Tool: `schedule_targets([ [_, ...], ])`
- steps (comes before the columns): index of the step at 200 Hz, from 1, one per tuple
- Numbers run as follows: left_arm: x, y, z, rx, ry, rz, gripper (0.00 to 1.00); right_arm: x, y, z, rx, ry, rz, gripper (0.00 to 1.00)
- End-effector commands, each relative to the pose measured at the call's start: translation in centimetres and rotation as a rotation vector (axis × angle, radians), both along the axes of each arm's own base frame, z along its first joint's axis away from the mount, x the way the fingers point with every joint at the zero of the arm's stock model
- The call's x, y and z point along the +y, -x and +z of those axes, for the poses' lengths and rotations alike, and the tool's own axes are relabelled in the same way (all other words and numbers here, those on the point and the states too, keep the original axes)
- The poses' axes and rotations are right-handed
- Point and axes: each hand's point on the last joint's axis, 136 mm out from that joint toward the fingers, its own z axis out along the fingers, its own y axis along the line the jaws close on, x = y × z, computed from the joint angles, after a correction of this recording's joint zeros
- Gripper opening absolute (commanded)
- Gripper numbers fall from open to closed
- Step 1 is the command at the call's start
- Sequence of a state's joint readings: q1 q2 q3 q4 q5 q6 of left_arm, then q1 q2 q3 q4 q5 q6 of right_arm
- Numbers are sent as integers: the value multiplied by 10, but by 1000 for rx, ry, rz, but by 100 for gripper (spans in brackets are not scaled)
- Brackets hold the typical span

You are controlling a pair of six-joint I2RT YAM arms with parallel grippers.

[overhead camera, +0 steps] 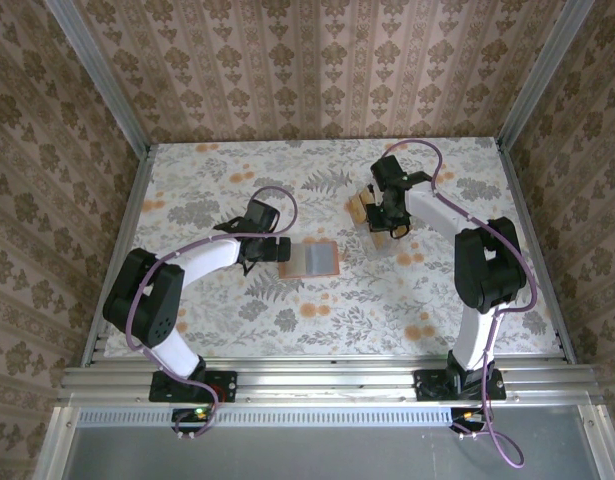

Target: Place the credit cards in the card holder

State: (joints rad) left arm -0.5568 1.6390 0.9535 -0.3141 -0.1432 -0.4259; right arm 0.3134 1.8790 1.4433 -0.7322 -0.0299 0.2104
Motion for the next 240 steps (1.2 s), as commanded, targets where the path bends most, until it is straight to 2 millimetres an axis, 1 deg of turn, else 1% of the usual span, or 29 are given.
schedule_targets([
  [1,2,2,2,0,-15,-1,100,2,5,-12,28,3,18,11],
  [24,2,2,2,-1,-14,0,100,4,5,-12,30,-6,21,5],
  [35,2,2,3,-1,-15,0,100,4,5,-11,30,-9,24,0],
  [55,2,2,3,-1,-14,-1,100,5,4,-1,13,-15,29,0],
  [79,2,2,5,-5,-15,-2,100,5,2,20,-25,-31,31,0],
  [113,1,0,7,-7,-15,-7,100,8,3,56,-91,-76,38,0],
  [145,0,0,8,-12,-16,-15,100,17,7,78,-130,-154,34,0],
  [167,1,1,8,-10,-22,-21,100,32,9,87,-148,-260,20,0],
  [184,1,1,9,-10,-23,-24,100,48,12,88,-154,-340,7,0],
  [198,2,2,9,-13,-26,-27,100,63,15,85,-154,-392,3,0],
  [204,2,2,9,-13,-27,-30,100,68,19,80,-141,-401,-1,0],
  [206,2,2,9,-14,-28,-30,100,72,16,82,-157,-415,-1,0],
  [211,1,2,10,-15,-29,-34,100,78,17,81,-158,-431,0,0],
  [240,-3,4,11,-25,-45,-57,100,121,27,61,-138,-509,9,0],
])
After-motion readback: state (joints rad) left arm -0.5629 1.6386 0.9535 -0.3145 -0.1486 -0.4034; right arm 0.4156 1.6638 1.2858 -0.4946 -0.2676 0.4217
